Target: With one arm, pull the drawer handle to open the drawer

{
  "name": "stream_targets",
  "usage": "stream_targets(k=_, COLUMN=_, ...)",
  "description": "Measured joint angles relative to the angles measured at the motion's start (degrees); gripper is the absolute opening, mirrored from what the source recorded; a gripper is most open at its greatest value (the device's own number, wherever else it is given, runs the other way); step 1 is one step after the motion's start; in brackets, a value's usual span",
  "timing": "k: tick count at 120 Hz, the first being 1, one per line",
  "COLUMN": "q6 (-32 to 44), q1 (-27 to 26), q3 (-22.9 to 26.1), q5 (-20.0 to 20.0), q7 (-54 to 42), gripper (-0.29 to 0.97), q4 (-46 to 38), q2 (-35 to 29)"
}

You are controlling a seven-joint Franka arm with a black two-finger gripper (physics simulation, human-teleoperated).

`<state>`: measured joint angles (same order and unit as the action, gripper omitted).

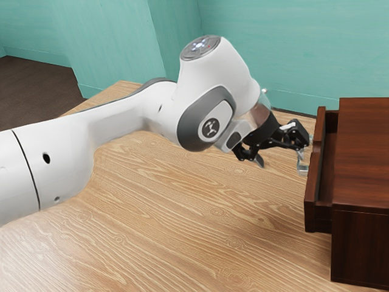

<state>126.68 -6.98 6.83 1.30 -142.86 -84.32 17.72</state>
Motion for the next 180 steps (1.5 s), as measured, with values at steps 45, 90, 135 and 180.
stream_targets(k=45, q6=0.09, q1=3.27, q3=-0.08, q5=-0.17, q7=-0.36, gripper=0.69, q4=-6.45, q2=-4.93)
stream_targets(k=90, q6=0.09, q1=7.60, q3=-0.14, q5=-0.12, q7=-0.54, gripper=0.63, q4=-11.37, q2=-8.28)
stream_targets(k=135, q6=-0.04, q1=9.46, q3=-0.17, q5=-0.24, q7=-0.68, gripper=0.68, q4=-14.92, q2=-11.16)
stream_targets(k=180, q6=-1.17, q1=9.00, q3=-0.48, q5=0.06, q7=-0.32, gripper=0.65, q4=-15.04, q2=-22.40)
